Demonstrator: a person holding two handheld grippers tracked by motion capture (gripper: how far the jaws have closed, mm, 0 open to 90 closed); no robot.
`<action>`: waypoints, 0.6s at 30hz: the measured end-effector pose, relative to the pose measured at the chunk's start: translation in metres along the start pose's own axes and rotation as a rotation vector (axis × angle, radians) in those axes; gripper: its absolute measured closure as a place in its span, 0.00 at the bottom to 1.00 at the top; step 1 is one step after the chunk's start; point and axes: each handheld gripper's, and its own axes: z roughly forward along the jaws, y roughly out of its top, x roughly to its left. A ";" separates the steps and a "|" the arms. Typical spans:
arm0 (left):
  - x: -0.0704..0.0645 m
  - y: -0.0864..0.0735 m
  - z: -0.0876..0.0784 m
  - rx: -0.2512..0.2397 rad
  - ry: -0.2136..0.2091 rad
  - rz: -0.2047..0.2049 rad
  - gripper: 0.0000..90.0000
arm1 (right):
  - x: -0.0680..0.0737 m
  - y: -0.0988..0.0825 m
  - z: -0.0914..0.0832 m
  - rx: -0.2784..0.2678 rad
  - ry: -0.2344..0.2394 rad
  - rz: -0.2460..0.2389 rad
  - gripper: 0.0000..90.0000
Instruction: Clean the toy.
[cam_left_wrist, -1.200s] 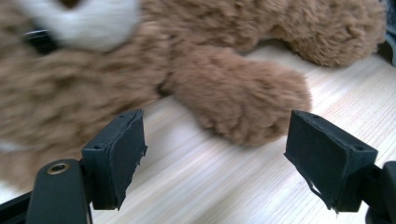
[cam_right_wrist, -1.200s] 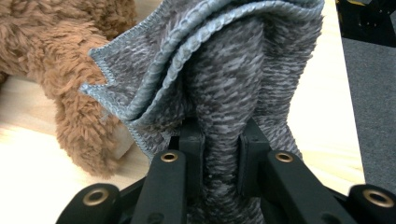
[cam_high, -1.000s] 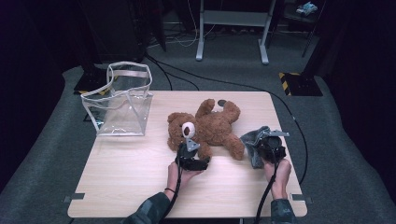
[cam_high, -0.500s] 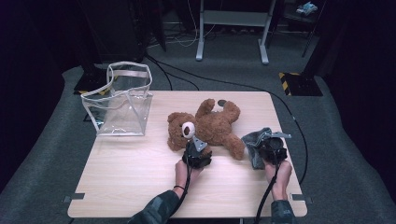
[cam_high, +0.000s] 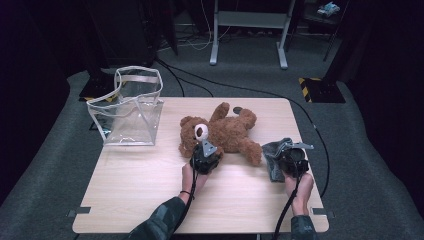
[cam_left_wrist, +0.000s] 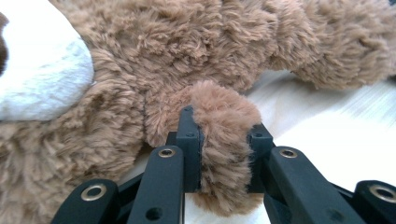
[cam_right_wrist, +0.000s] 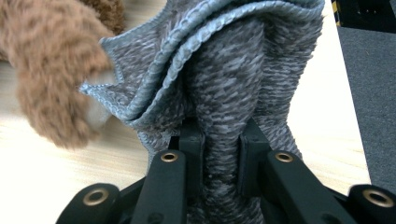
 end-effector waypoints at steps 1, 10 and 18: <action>0.002 0.003 -0.001 0.000 -0.006 0.000 0.83 | 0.000 0.000 0.000 -0.002 0.004 0.001 0.85; 0.018 0.027 -0.008 0.010 -0.067 -0.006 0.83 | 0.004 0.000 0.000 -0.005 0.013 0.001 0.85; 0.032 0.048 -0.014 0.040 -0.114 -0.027 0.83 | 0.009 0.004 -0.005 -0.029 0.015 -0.020 0.85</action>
